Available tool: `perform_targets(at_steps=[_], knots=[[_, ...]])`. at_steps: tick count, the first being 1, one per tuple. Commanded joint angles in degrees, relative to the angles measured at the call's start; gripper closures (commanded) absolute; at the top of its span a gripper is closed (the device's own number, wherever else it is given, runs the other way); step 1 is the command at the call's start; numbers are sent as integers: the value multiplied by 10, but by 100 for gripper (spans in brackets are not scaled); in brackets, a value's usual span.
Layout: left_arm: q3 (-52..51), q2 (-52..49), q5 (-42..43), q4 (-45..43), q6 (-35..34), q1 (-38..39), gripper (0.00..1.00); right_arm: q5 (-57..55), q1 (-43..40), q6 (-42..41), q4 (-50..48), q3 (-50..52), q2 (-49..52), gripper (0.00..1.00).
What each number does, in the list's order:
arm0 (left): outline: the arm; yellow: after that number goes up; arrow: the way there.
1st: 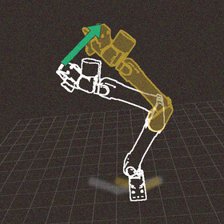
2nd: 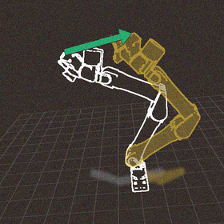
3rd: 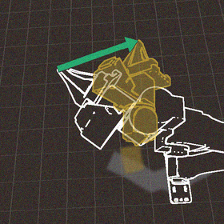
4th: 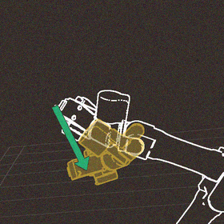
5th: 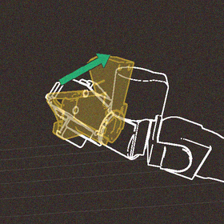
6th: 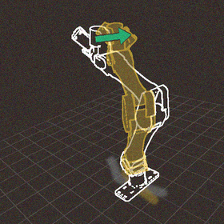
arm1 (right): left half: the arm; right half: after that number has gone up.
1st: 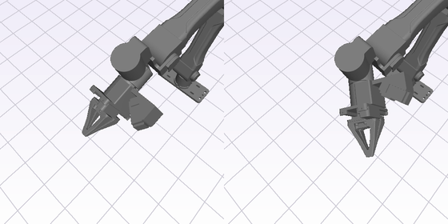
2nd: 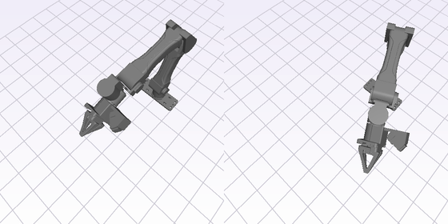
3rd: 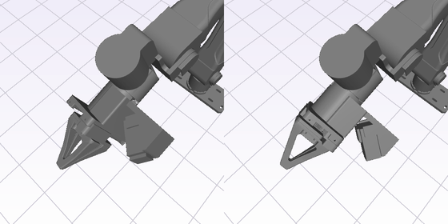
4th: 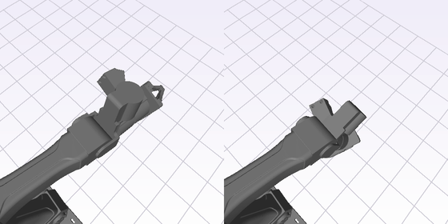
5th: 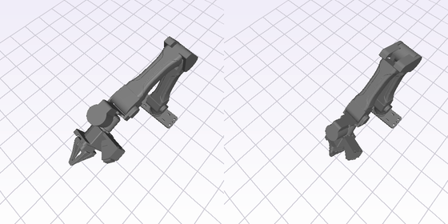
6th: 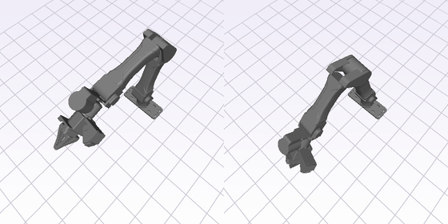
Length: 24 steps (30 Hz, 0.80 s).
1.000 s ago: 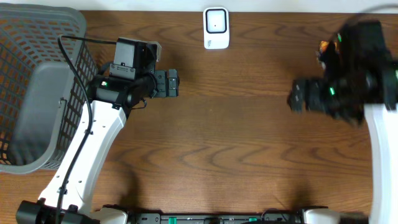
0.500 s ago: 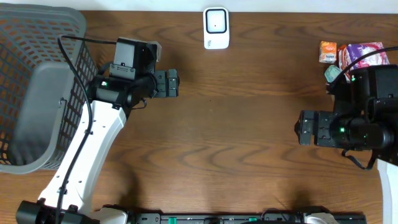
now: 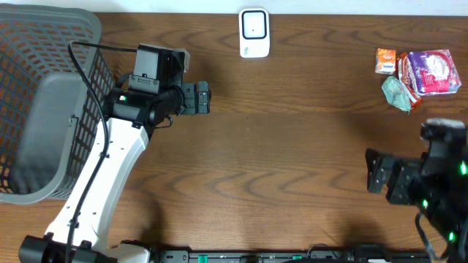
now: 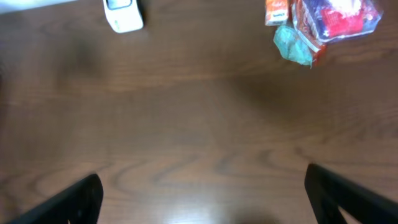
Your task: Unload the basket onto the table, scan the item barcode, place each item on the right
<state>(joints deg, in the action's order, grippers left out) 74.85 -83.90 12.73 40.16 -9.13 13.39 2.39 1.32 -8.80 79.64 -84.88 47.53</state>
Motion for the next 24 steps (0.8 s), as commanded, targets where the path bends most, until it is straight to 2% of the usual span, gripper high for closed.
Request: perform_targets(at_steps=[1,3,11,18,20,24], knots=[[3,0,-3,1,3,-2,2,9,-38,38,-57,115,-120,1],[3,0,-3,1,3,-2,2,9,-61,46,-110,209,-212,1],[3,0,-3,1,3,-2,2,27,-80,19,-290,460,-408,1],[3,0,-3,1,3,-2,2,27,-80,-60,-452,639,-468,1],[3,0,-3,1,3,-2,2,27,-80,-94,-532,701,-469,1],[3,0,-3,1,3,-2,2,43,-80,-98,-660,776,-469,1]])
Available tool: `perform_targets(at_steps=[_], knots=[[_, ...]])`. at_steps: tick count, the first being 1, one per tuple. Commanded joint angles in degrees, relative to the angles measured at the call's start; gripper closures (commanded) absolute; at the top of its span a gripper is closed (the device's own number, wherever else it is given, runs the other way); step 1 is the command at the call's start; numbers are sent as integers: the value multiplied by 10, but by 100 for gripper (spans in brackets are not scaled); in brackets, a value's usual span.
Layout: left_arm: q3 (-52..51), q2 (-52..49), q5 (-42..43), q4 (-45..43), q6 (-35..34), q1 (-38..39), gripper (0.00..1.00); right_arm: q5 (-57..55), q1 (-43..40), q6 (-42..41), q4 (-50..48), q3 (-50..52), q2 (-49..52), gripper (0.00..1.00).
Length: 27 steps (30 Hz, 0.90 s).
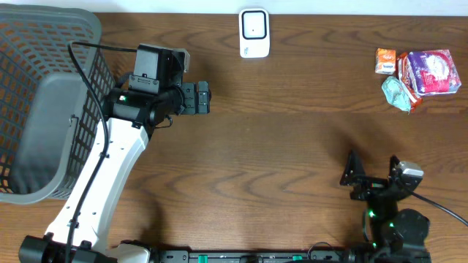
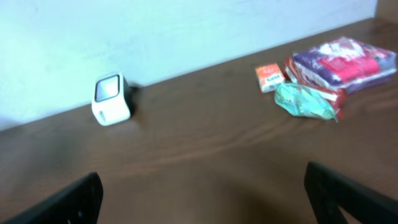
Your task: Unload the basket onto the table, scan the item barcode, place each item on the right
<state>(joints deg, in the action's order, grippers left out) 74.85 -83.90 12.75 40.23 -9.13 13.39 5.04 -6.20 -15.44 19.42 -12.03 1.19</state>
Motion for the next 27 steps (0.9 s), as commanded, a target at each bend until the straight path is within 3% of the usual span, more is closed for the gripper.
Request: perform_targets(at_steps=[1,4,20,27], knots=[[3,0,-3,1,3,-2,2,21,-5,-31,-91,65,-6,1],[3,0,-3,1,3,-2,2,30,-5,-31,-174,114,-8,1],[3,0,-3,1,3,-2,2,37,11,153,-158,117,-9,1],[3,0,-3,1,3,-2,2,28,42,183,-158,117,-9,1]])
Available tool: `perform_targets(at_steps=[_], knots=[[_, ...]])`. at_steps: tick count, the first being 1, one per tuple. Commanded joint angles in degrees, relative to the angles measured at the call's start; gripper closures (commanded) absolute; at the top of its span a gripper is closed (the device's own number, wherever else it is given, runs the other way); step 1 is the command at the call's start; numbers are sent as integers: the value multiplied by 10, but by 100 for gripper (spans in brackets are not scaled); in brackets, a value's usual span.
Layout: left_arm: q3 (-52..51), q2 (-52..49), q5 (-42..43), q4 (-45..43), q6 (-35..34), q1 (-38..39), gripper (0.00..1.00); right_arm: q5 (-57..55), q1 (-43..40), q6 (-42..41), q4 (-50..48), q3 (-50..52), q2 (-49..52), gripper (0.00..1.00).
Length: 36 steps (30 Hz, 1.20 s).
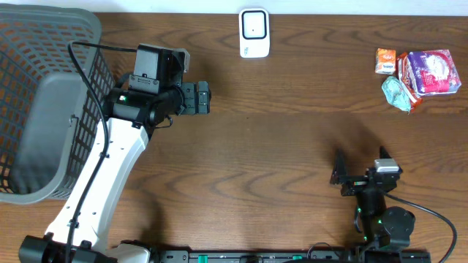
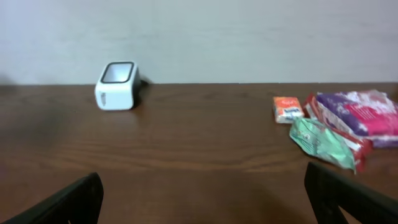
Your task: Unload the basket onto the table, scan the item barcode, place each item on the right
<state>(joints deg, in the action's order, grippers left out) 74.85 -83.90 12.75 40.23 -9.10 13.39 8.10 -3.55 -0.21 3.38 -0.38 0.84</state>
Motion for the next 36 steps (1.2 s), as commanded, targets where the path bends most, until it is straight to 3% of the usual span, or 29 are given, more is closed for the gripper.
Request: perform_targets(at_steps=[1,36], knots=[[3,0,-3,1,3,-2,2,-2,19,31,3,1,-6,1],[3,3,-4,20,5,-3,2,-2,23,31,2,1,-5,1]])
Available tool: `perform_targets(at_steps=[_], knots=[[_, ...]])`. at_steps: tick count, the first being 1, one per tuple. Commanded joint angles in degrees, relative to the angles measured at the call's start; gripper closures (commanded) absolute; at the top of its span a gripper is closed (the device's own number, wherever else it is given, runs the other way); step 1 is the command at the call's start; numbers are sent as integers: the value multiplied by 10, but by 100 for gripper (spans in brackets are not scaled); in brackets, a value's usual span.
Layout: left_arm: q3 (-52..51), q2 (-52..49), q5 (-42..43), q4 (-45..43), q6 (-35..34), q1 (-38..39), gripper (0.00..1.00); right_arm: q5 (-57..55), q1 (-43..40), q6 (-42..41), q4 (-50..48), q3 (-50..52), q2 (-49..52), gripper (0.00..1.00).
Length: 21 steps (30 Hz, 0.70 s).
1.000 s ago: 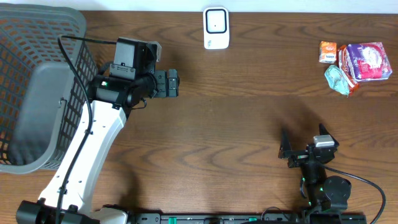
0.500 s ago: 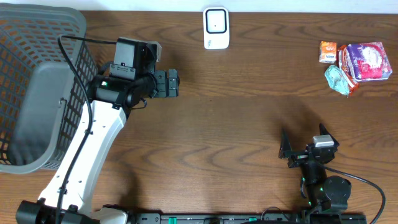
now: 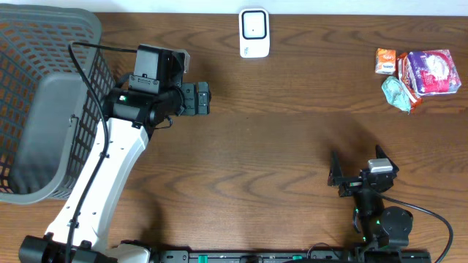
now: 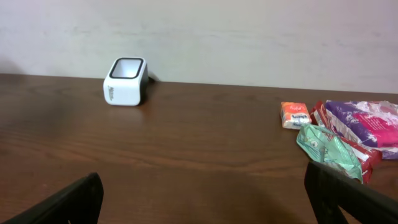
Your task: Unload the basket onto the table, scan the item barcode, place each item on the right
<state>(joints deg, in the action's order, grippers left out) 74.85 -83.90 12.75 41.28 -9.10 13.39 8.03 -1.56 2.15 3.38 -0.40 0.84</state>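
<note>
The white barcode scanner (image 3: pixel 254 32) (image 4: pixel 126 81) stands at the table's far edge, by the wall. At the far right lie an orange box (image 3: pixel 385 61) (image 4: pixel 294 114), a purple and pink package (image 3: pixel 433 71) (image 4: pixel 367 121) and a green packet (image 3: pixel 397 93) (image 4: pixel 326 149). My right gripper (image 3: pixel 357 166) (image 4: pixel 205 205) sits low near the front edge, open and empty, facing these items from a distance. My left gripper (image 3: pixel 202 98) hovers left of centre, pointing right, holding nothing that I can see.
A grey mesh basket (image 3: pixel 44 44) with a grey liner fills the left end of the table. The left arm's white link (image 3: pixel 110 168) runs from the front edge up beside the basket. A pale wall (image 4: pixel 249 37) backs the table.
My right gripper has shifted slightly left near the front edge, and its view has turned a little, with the scanner now higher in frame. The left arm and the items have not moved.
My right gripper was first at the right side, looking down on the bare wood, open. Then it stood nearer the front edge, tilted up toward the scanner and items. It has stayed open and now rests low and level, facing them.
</note>
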Motion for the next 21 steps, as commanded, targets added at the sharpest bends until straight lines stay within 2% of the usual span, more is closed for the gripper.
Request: perform_targets(at_steps=[1,6,10,14,16,21], knots=[[1,7,-3,11,5,-2,2,-2,3,7,3,1,-5,1],[-51,62,-4,11,5,2,2,-2,3,7,3,1,-5,1],[-131,137,-40,2,6,2,2,-2,3,7,2,1,-5,1],[-252,259,-47,-60,45,-11,2,-2,3,7,3,1,-5,1],[-327,351,-47,-99,56,-24,2,-2,3,7,2,1,-5,1],[-441,534,-49,-114,65,-56,2,-2,3,7,2,1,-5,1]])
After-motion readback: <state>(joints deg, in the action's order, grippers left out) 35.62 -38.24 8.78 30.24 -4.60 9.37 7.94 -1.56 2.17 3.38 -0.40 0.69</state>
